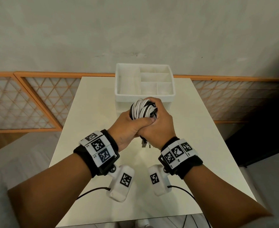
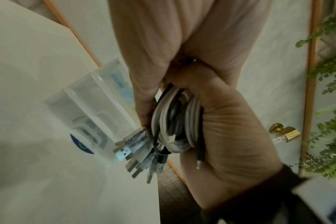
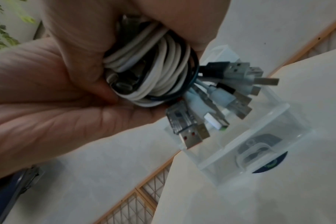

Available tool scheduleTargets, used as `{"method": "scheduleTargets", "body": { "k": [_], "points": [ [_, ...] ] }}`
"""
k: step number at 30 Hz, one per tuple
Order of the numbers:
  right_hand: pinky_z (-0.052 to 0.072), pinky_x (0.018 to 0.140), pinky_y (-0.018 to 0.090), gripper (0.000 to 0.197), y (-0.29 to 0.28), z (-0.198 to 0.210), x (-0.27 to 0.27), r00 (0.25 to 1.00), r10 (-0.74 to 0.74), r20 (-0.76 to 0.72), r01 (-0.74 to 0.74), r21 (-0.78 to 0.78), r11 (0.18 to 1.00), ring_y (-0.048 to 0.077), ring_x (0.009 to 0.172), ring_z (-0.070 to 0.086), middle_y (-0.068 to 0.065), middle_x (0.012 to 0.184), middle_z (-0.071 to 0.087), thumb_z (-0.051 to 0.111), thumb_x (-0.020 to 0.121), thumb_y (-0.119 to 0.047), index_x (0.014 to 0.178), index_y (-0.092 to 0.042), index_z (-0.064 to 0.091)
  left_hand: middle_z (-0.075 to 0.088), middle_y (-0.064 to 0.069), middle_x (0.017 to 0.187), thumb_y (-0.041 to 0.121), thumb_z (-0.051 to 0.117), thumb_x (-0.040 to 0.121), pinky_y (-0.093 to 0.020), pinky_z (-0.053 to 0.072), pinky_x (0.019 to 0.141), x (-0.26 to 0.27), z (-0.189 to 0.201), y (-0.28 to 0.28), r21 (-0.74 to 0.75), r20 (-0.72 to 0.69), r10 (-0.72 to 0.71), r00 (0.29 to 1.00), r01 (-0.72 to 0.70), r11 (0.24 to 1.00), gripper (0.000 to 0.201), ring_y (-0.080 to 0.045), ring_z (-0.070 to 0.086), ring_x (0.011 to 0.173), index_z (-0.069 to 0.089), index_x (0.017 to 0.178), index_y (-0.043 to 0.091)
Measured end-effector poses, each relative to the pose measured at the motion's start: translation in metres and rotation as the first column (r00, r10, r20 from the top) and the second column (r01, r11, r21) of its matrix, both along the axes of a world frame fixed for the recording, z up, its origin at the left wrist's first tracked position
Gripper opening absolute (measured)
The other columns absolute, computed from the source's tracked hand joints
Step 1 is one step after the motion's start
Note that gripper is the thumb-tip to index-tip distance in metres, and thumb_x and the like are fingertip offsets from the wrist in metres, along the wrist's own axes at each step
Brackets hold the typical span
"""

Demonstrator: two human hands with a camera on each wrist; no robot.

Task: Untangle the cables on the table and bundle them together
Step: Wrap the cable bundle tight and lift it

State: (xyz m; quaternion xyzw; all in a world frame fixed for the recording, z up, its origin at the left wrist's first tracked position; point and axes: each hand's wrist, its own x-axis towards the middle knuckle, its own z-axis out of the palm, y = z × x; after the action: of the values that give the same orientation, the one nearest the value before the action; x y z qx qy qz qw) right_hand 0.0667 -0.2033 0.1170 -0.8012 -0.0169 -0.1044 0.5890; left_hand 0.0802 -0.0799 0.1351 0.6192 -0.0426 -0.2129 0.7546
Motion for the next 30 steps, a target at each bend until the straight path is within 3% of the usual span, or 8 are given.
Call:
{"method": "scheduleTargets", "body": {
  "k": [4,9,11,13,15,17,20,30],
  "points": [
    [0.057,0.063,0.017,0.071,-0.008,-0.011,0.003,0.999,-0.016,-0.034,0.014,-0.044,0.999,-0.001,0.080,0.069,-0.012,0.089,0.071,0.086,0.056,-0.012,0.115,-0.035,0.053,0.073,-0.016,0.104,0.002,0.072,0.085,-0.043,0.057,0.081,0.003,-0.010,-0.006,-0.022,-0.095,-0.032,0.995,0.030,0.999,0.035,-0.029,0.070,0.093,0.064,0.119,0.002],
    [0.059,0.070,0.022,0.064,-0.038,-0.030,0.014,0.985,-0.162,-0.062,0.156,-0.099,0.983,-0.002,0.078,0.069,-0.016,0.088,0.070,0.087,0.059,-0.021,0.109,-0.041,0.053,0.068,-0.005,0.122,0.018,0.086,0.070,-0.043,0.054,0.098,0.018,-0.022,0.000,0.086,-0.163,-0.110,0.980,0.125,0.988,0.060,-0.021,0.067,0.113,0.062,0.125,0.023],
    [0.060,0.074,0.026,0.065,-0.057,-0.035,0.023,0.961,-0.264,-0.078,0.257,-0.080,0.963,0.004,0.080,0.069,-0.014,0.091,0.070,0.086,0.057,-0.018,0.108,-0.040,0.054,0.067,-0.005,0.120,0.013,0.082,0.077,-0.043,0.055,0.096,0.029,-0.036,0.005,0.121,-0.225,-0.033,0.974,0.061,0.991,0.053,-0.021,0.065,0.112,0.062,0.125,0.021],
    [0.058,0.072,0.018,0.069,-0.074,-0.035,0.031,0.941,-0.327,-0.087,0.321,-0.069,0.944,0.003,0.083,0.068,-0.010,0.097,0.068,0.086,0.057,-0.017,0.116,-0.035,0.054,0.067,-0.007,0.112,0.008,0.074,0.085,-0.042,0.055,0.089,0.043,-0.053,0.006,0.118,-0.349,0.076,0.934,-0.037,0.992,0.039,-0.023,0.064,0.104,0.062,0.121,0.013],
    [0.051,0.064,0.006,0.071,-0.084,-0.032,0.038,0.930,-0.359,-0.082,0.356,-0.046,0.933,-0.005,0.080,0.064,-0.010,0.098,0.067,0.086,0.060,-0.014,0.120,-0.032,0.053,0.066,-0.007,0.102,0.006,0.068,0.088,-0.037,0.055,0.078,0.055,-0.070,0.001,0.104,-0.475,0.154,0.866,-0.118,0.987,0.019,-0.022,0.064,0.095,0.064,0.106,0.010],
    [0.052,0.062,0.010,0.070,-0.088,-0.032,0.044,0.927,-0.367,-0.070,0.367,-0.019,0.930,-0.006,0.074,0.065,-0.015,0.093,0.066,0.085,0.061,-0.009,0.117,-0.033,0.052,0.066,-0.006,0.094,0.007,0.065,0.088,-0.034,0.051,0.070,0.066,-0.085,-0.008,0.102,-0.549,0.188,0.815,-0.158,0.982,0.005,-0.019,0.063,0.086,0.064,0.089,0.011],
    [0.057,0.067,0.022,0.068,-0.090,-0.035,0.048,0.934,-0.352,-0.057,0.352,-0.013,0.936,0.004,0.076,0.069,-0.014,0.090,0.068,0.084,0.061,-0.006,0.114,-0.034,0.052,0.067,-0.004,0.088,0.008,0.062,0.089,-0.033,0.047,0.067,0.083,-0.097,-0.026,0.069,-0.600,0.204,0.773,-0.203,0.977,0.007,-0.017,0.062,0.079,0.062,0.084,0.012],
    [0.051,0.055,0.015,0.066,-0.087,-0.045,0.046,0.959,-0.262,-0.107,0.263,0.004,0.965,-0.002,0.063,0.064,-0.012,0.084,0.065,0.082,0.065,0.001,0.115,-0.029,0.051,0.065,0.000,0.084,0.014,0.067,0.085,-0.032,0.044,0.072,0.073,-0.108,-0.044,-0.109,-0.706,0.114,0.699,-0.267,0.958,0.007,-0.017,0.060,0.079,0.063,0.079,0.014]
  ]
}}
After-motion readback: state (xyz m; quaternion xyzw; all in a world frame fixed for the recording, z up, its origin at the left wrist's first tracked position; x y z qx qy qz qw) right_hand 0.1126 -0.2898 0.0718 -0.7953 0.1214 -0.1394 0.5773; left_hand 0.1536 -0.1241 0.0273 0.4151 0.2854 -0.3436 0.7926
